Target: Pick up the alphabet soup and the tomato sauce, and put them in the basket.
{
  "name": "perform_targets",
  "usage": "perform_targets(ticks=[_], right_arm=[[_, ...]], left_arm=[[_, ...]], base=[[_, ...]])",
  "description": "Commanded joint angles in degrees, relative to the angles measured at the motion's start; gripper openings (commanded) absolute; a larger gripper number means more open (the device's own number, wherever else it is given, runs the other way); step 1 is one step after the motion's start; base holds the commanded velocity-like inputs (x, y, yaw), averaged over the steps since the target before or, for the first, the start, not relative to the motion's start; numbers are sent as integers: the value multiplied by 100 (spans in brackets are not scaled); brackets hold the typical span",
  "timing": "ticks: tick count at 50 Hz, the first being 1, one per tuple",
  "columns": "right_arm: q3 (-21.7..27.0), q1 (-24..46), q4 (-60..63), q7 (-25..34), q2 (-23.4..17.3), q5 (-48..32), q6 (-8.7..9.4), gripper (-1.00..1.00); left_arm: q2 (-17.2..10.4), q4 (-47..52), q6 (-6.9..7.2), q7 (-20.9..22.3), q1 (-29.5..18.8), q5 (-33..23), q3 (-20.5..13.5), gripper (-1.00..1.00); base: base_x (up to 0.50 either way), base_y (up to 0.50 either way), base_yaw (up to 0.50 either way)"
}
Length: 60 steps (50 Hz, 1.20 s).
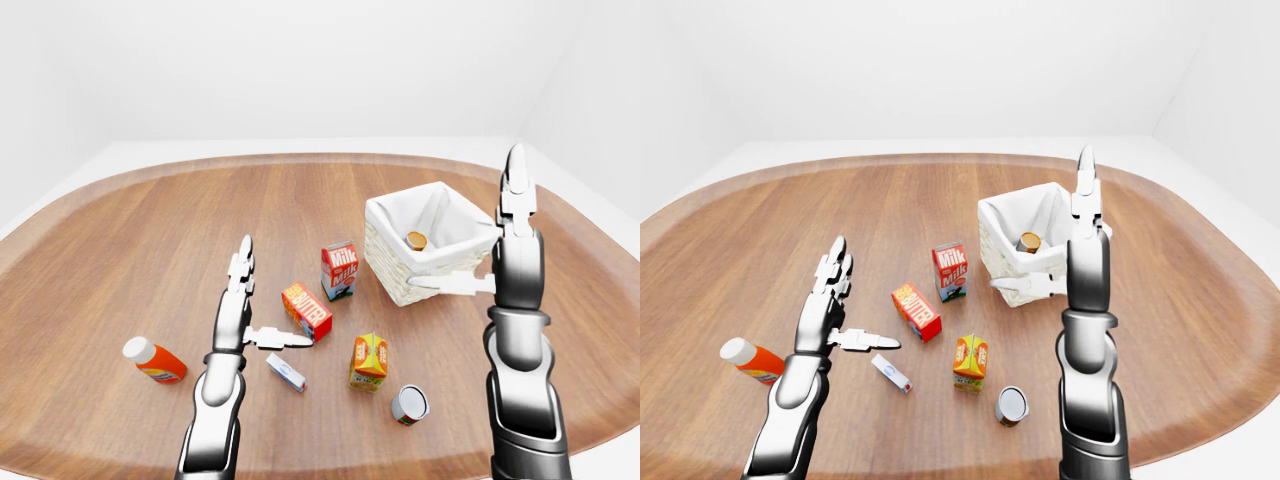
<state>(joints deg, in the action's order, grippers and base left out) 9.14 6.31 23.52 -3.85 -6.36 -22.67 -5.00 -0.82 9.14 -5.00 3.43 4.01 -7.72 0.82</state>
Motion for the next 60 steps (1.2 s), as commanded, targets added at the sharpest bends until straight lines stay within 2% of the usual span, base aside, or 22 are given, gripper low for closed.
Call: perform_targets(ticks=[1, 35, 60], right_arm=[[-30, -523, 296, 118, 194, 71, 0, 100], [-24, -1539, 1556, 684, 597, 480, 0, 100], [-195, -2288, 1928, 840, 829, 667, 0, 100]], left_arm=[[6, 48, 0, -6, 38, 44, -11, 100], [6, 77, 0, -9, 51, 49, -20, 100], [5, 66, 0, -20, 28, 60, -30, 100]], base=[[0, 0, 0], [0, 0, 0], [0, 0, 0]])
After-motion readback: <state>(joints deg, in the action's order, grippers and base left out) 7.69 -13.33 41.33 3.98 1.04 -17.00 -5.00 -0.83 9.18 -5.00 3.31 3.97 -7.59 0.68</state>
